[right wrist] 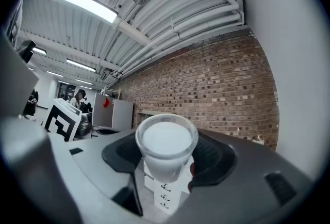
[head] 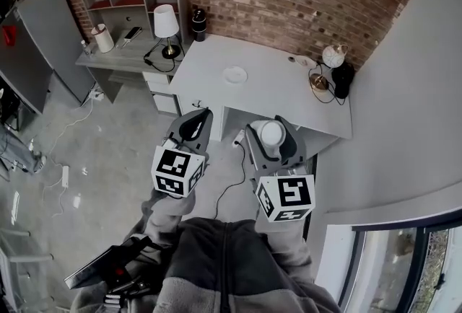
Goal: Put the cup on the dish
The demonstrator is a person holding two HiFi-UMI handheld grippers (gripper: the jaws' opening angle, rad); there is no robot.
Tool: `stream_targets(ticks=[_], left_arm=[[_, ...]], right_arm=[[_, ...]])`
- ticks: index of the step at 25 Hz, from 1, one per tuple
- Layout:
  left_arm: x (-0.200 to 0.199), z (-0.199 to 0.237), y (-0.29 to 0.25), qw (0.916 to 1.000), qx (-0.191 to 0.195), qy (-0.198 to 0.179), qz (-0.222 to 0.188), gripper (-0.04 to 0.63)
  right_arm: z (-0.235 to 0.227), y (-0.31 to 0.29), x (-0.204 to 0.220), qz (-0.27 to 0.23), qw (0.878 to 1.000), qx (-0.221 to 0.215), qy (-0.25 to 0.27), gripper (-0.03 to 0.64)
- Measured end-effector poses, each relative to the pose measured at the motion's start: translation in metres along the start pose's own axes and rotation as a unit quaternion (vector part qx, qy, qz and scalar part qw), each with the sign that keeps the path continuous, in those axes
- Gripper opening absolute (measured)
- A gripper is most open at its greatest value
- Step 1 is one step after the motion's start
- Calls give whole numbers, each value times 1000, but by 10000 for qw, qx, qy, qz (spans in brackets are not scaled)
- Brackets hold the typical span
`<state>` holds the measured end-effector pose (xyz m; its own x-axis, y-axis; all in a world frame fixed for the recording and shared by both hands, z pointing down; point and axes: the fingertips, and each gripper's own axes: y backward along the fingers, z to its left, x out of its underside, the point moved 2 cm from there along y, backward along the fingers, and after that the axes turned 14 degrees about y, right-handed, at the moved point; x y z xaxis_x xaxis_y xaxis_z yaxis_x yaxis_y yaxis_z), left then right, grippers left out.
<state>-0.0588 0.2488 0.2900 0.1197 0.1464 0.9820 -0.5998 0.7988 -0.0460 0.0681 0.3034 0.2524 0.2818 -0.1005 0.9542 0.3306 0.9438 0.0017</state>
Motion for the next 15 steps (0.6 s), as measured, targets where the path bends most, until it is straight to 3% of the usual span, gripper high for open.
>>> stream_targets(ticks=[15], left_arm=[[34,-18,-15,9997,-32,81,229,5]], right_arm=[[-14,13,35,159,9998,-121,-64,265]])
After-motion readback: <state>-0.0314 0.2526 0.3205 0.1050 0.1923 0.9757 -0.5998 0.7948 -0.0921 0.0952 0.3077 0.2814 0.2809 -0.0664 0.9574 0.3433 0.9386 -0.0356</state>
